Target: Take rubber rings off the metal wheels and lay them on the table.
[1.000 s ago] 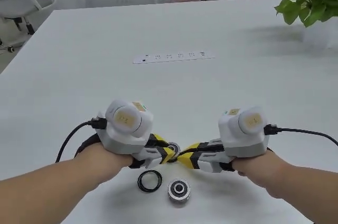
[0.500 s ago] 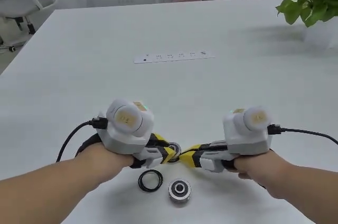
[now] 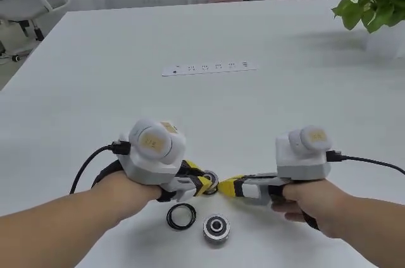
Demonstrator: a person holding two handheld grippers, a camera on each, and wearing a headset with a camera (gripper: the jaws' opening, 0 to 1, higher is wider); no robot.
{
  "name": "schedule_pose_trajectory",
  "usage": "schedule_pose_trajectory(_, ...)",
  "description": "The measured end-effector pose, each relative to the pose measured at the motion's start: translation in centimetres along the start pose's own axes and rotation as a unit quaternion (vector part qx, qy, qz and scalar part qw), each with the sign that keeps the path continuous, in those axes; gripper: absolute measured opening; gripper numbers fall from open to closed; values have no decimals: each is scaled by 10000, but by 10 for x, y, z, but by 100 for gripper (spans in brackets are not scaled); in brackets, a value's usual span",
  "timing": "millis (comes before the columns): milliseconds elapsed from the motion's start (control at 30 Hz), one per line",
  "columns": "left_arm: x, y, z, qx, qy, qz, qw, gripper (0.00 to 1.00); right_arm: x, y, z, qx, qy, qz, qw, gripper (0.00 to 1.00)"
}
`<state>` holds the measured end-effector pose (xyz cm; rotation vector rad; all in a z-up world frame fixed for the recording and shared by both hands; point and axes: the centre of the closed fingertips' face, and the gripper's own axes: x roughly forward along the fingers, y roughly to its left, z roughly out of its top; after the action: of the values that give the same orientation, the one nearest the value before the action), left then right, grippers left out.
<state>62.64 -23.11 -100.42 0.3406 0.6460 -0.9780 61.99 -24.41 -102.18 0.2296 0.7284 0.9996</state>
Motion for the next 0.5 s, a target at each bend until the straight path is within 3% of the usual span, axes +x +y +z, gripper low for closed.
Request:
schedule_pose_trajectory(100, 0, 0, 0, 14, 6, 14, 10000, 13, 1, 2, 0, -215, 82, -56, 9997, 0)
schedule_pose_trajectory(500, 0, -1, 0, 78, 20, 76, 9999, 12, -3, 0, 1, -192, -10, -152, 9997, 0)
